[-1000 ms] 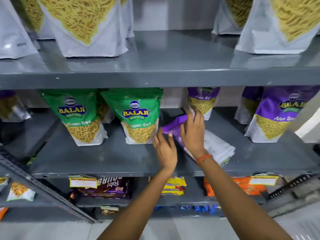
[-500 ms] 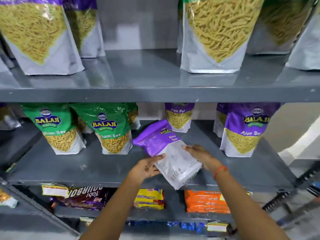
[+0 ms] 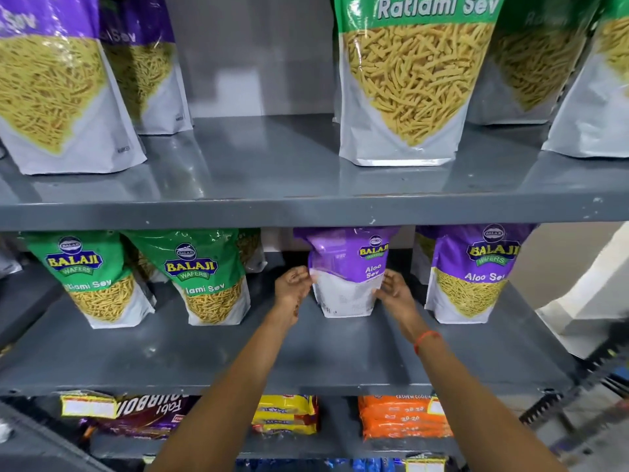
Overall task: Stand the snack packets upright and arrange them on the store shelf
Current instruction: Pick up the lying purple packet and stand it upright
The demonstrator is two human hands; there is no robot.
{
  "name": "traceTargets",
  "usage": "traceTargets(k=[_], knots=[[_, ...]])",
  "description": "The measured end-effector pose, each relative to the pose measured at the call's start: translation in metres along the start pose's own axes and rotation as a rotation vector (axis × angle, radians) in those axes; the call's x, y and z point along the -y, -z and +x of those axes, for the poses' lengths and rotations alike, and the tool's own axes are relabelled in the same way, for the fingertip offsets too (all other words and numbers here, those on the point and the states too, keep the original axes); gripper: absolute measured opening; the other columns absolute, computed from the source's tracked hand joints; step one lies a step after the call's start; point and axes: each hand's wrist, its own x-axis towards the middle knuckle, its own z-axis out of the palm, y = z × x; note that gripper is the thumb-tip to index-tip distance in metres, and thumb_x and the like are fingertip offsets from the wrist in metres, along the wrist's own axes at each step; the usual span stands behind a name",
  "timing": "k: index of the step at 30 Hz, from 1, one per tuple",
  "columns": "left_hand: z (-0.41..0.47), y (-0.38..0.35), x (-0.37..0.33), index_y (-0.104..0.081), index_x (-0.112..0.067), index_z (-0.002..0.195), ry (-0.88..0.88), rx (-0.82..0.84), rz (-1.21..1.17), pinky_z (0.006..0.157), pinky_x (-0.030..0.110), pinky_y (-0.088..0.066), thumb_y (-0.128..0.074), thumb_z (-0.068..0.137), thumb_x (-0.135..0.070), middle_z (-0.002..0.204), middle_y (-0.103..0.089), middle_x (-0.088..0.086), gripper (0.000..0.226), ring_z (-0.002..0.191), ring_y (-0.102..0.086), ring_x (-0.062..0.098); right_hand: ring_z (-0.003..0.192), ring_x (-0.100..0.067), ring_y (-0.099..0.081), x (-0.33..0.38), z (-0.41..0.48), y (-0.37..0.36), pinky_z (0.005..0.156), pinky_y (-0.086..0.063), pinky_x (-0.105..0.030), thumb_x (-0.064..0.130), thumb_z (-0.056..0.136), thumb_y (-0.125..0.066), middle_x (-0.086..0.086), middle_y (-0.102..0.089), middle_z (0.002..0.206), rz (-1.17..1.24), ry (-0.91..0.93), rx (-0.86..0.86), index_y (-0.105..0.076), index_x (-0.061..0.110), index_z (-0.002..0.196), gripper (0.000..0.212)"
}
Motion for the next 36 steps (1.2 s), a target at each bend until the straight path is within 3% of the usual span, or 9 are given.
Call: traceTargets(k=[4,8,13,18,22,27,32,34,36], knots=[[-0.020,-0.007,0.017,-0.066,-0.002,0.077,-0.169,-0.289,0.167,0.072,0.025,-0.047,-0.056,0.078,0.012,0.082,-0.070,0.015,0.017,0.053,-0.058,-0.012,0.084,-0.015,-0.056,-0.005,-0.015,-0.007,0.068,-0.047,-0.003,-0.023,0.078,-0.043,-0.012,-0.054,0.107,0.011,0.018,-0.061,-0.047,-0.006,0.112,0.038],[-0.069,-0.032,0.036,-0.065,-0.017,0.087,-0.252,-0.080,0.341,0.077,0.026,-0.052,-0.071,0.075,-0.008,0.086,-0.067,0.001,0.016,0.077,-0.063,-0.002,0.072,0.004,-0.057,-0.010,-0.057,-0.028,0.064,-0.047,-0.007,0.001,0.074,-0.048,-0.003,-0.059,0.086,-0.007,0.093,-0.071,-0.051,0.017,0.090,0.023],[-0.074,-0.036,0.034,-0.054,-0.008,0.115,-0.234,-0.081,0.419,0.076,0.009,-0.035,-0.071,0.054,-0.052,0.106,-0.052,0.003,0.077,0.097,-0.050,0.012,0.081,0.005,-0.057,-0.022,-0.088,-0.066,0.078,-0.046,-0.011,0.003,0.077,-0.041,0.000,-0.060,0.089,0.020,0.130,-0.028,-0.051,0.019,0.094,0.026],[-0.036,-0.018,0.023,-0.053,-0.010,0.092,-0.160,0.004,0.440,0.076,0.036,-0.048,-0.075,0.061,-0.043,0.088,-0.066,0.013,0.050,0.081,-0.059,0.018,0.105,-0.022,-0.058,-0.030,-0.085,-0.080,0.094,-0.044,-0.027,-0.012,0.076,-0.037,-0.017,-0.062,0.111,-0.067,0.104,0.122,-0.057,0.019,0.100,0.044],[-0.011,0.007,0.009,-0.058,-0.019,0.103,-0.055,0.286,0.395,0.089,0.035,-0.048,-0.071,0.072,-0.026,0.111,-0.065,0.008,0.034,0.103,-0.058,0.018,0.095,-0.023,-0.054,-0.029,-0.077,-0.064,0.082,-0.046,-0.037,0.006,0.072,-0.049,0.001,-0.051,0.099,-0.121,0.130,-0.245,-0.057,0.012,0.102,0.031],[0.004,0.021,-0.004,-0.056,-0.022,0.106,0.153,0.531,0.300,0.065,0.008,-0.051,-0.048,0.092,-0.010,0.084,-0.074,-0.021,0.020,0.081,-0.066,-0.008,0.131,-0.010,-0.027,-0.010,-0.046,-0.040,0.109,-0.030,-0.035,0.048,0.057,-0.072,0.008,-0.027,0.140,-0.076,-0.019,-0.081,-0.018,0.018,0.143,0.106],[0.010,0.024,-0.014,-0.048,-0.022,0.123,0.209,0.598,0.278,0.072,0.009,-0.051,-0.046,0.094,-0.013,0.119,-0.065,-0.009,0.031,0.094,-0.062,-0.004,0.135,-0.022,-0.036,-0.011,-0.046,-0.042,0.109,-0.038,-0.046,0.029,0.067,-0.072,-0.002,-0.035,0.145,-0.041,-0.021,-0.059,-0.020,0.019,0.142,0.091],[0.004,0.021,-0.010,-0.037,-0.019,0.134,0.113,0.560,0.280,0.094,0.018,-0.049,-0.049,0.093,-0.015,0.137,-0.049,-0.001,0.043,0.108,-0.054,0.002,0.138,-0.028,-0.030,-0.008,-0.050,-0.042,0.113,-0.031,-0.045,0.013,0.080,-0.063,-0.011,-0.031,0.149,-0.158,0.005,-0.127,-0.020,0.015,0.142,0.076],[-0.010,0.014,-0.007,-0.023,-0.021,0.142,-0.106,0.360,0.290,0.116,0.029,-0.027,-0.052,0.091,-0.028,0.150,-0.033,0.000,0.060,0.128,-0.041,0.006,0.138,-0.030,-0.029,-0.002,-0.054,-0.039,0.113,-0.027,-0.042,0.001,0.082,-0.054,-0.017,-0.032,0.148,-0.296,0.104,-0.315,-0.025,0.009,0.141,0.066]])
